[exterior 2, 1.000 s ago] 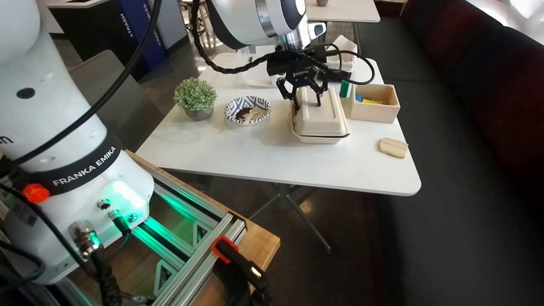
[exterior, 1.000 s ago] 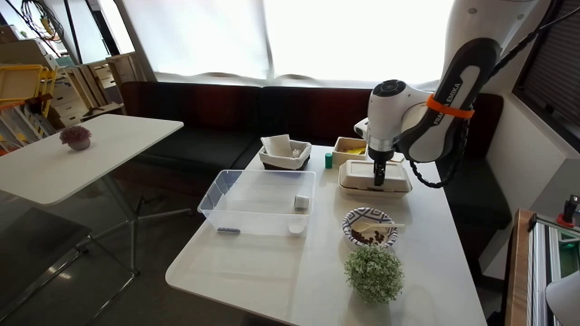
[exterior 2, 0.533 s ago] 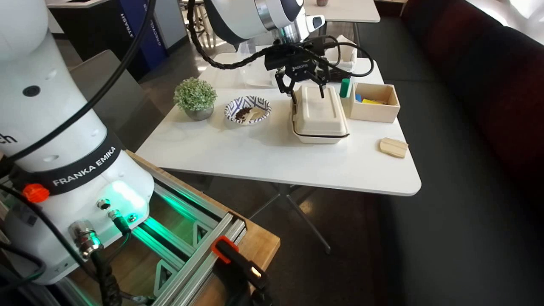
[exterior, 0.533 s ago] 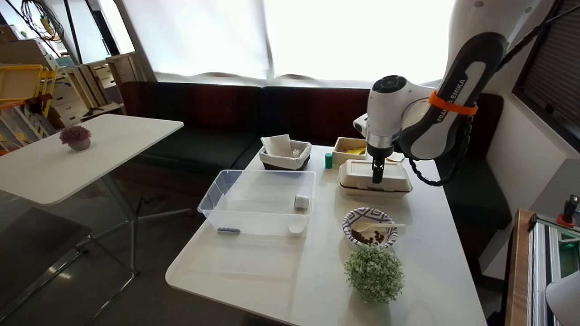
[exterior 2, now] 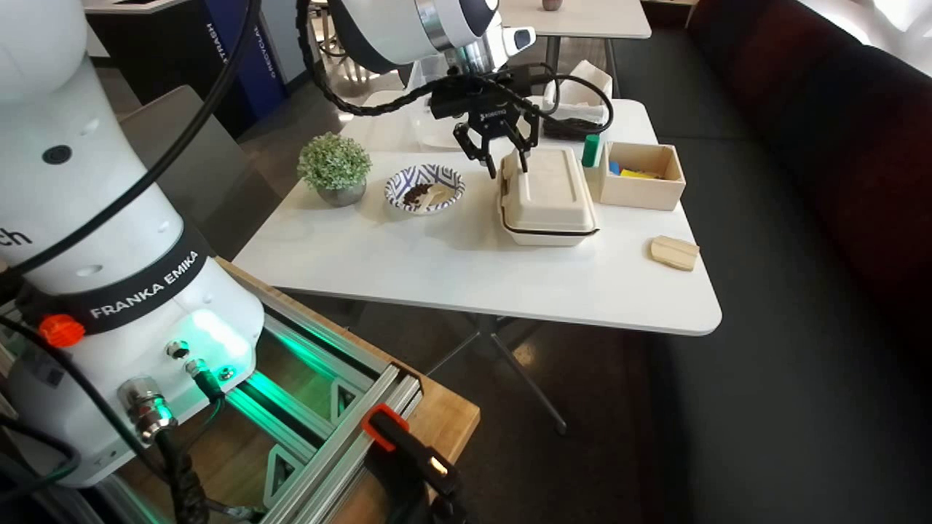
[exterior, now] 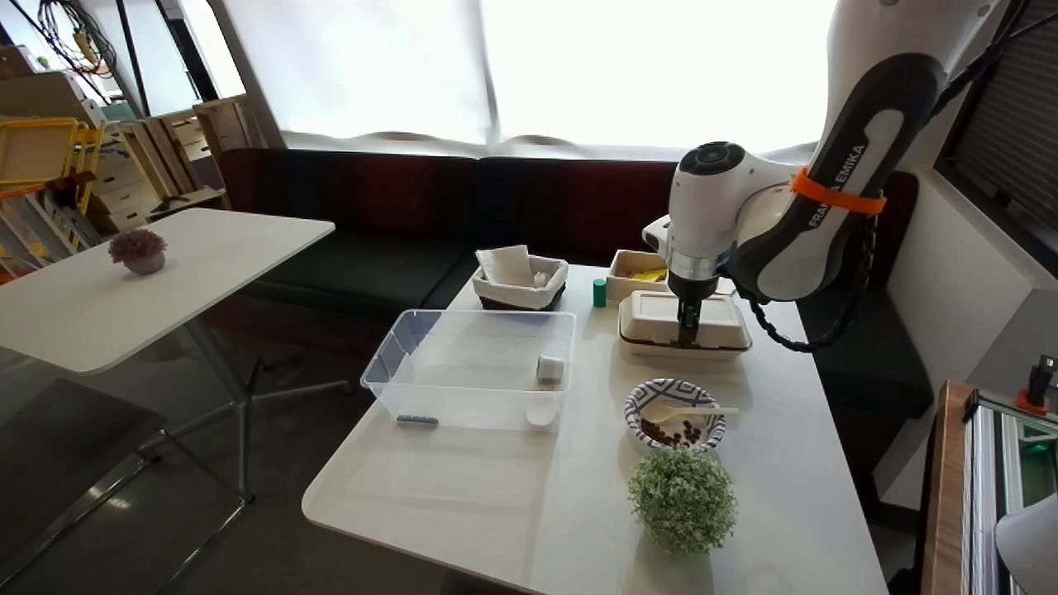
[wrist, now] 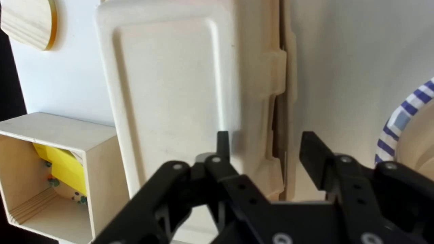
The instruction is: Open the box
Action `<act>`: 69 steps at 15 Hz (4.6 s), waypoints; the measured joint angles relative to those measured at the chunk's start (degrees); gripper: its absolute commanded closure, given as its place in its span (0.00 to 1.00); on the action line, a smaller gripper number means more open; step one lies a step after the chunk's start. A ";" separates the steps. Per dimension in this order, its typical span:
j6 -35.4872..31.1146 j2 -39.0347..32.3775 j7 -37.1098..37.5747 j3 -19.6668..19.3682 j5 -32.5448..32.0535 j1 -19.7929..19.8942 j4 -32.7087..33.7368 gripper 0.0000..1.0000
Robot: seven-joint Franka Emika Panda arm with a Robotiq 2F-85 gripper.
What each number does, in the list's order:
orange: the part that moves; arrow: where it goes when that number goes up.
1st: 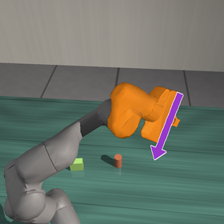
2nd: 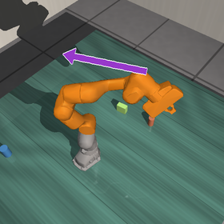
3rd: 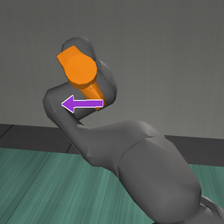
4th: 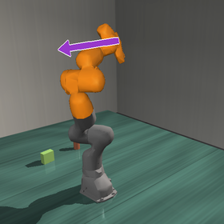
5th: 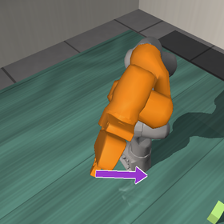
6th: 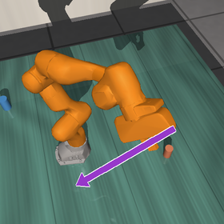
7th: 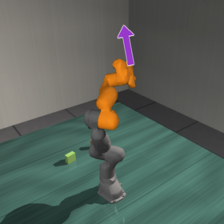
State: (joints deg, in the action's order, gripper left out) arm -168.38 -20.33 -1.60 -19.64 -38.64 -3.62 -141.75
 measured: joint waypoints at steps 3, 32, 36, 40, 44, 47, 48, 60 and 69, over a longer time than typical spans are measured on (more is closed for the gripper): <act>0.00 -0.06 1.94 -0.83 -0.18 -1.17 0.00 0.79; 0.00 -3.83 3.79 -3.19 -0.39 -2.64 0.87 1.00; 0.00 -3.84 4.25 -5.95 -1.92 -4.42 1.80 1.00; 0.00 -3.84 7.41 -10.17 -5.50 -8.24 2.65 1.00; 0.00 -3.89 11.97 -15.58 -10.62 -13.07 3.30 1.00; 0.00 -3.95 15.95 -19.72 -14.88 -16.89 3.72 1.00; 0.00 -3.98 17.36 -21.04 -16.31 -18.15 3.84 1.00; 1.97 -6.23 36.18 -35.41 -32.33 -30.72 5.60 1.00; 6.61 -10.85 52.94 -41.12 -43.67 -35.51 8.52 1.00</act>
State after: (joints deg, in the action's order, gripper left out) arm -161.77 -31.17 51.34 -60.76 -82.31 -39.13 -133.22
